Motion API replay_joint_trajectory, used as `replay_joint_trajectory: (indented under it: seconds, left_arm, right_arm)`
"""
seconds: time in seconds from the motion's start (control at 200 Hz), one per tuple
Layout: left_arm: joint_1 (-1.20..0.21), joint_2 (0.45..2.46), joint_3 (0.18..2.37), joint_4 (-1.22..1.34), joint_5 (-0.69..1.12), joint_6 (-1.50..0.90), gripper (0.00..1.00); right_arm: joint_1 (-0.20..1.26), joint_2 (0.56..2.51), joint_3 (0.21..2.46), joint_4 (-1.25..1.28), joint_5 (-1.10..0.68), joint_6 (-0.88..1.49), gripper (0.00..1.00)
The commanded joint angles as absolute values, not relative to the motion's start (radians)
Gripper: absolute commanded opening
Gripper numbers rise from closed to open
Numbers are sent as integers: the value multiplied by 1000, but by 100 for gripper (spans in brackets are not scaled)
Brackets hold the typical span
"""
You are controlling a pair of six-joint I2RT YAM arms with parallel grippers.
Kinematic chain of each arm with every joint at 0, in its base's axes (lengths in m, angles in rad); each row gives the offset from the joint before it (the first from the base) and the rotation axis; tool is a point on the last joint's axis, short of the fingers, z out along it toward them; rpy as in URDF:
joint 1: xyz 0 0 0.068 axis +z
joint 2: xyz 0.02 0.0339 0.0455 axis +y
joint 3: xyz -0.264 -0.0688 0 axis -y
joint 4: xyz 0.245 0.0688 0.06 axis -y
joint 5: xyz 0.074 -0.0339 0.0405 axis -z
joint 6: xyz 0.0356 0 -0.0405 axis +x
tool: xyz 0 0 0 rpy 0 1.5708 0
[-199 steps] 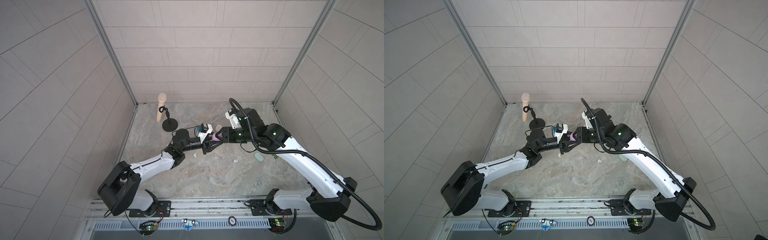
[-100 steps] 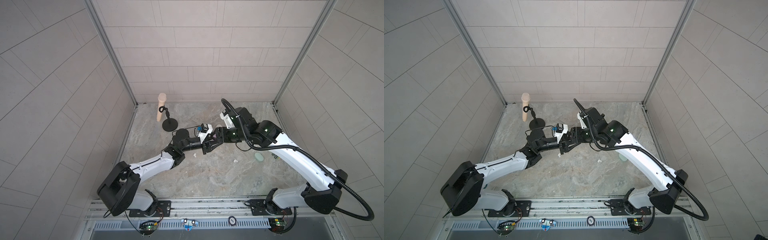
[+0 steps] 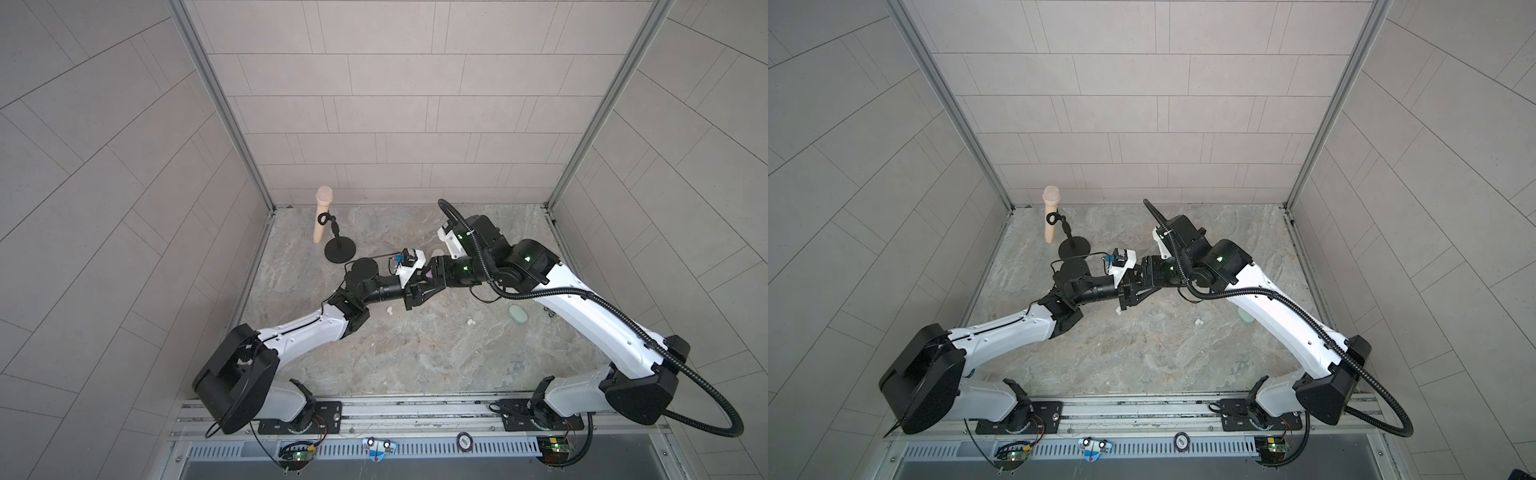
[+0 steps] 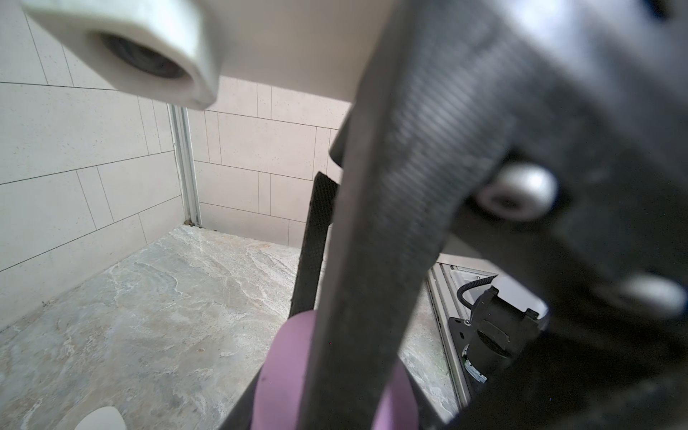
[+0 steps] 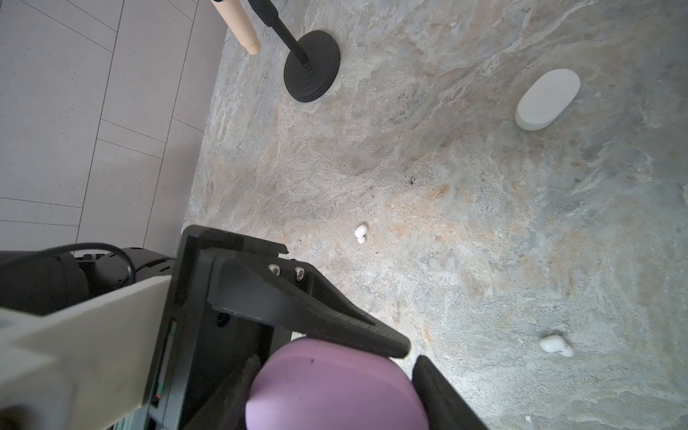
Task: Insert wireless bluetooth earbuds into charging case
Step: Place the charging case at the middle-right of the table.
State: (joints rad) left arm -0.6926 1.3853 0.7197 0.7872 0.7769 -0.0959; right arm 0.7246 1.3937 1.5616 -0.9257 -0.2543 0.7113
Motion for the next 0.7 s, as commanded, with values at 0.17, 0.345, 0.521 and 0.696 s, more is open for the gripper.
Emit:
replay_joint_trajectory:
  seconds: [0.17, 0.345, 0.521, 0.696]
  left_arm:
    - [-696, 1345, 715, 761, 761, -89, 63]
    - [-696, 1294, 644, 713, 671, -83, 100]
    - [-696, 1240, 573, 677, 573, -106, 100]
    - [-696, 1165, 532, 572, 432, -110, 100]
  right_arm:
    - [703, 1352, 1545, -944, -185, 717, 41]
    - [633, 1314, 1458, -915, -178, 695, 40]
    - [505, 1288, 1309, -872, -119, 615, 40]
    - [346, 1330, 1161, -774, -73, 527, 40]
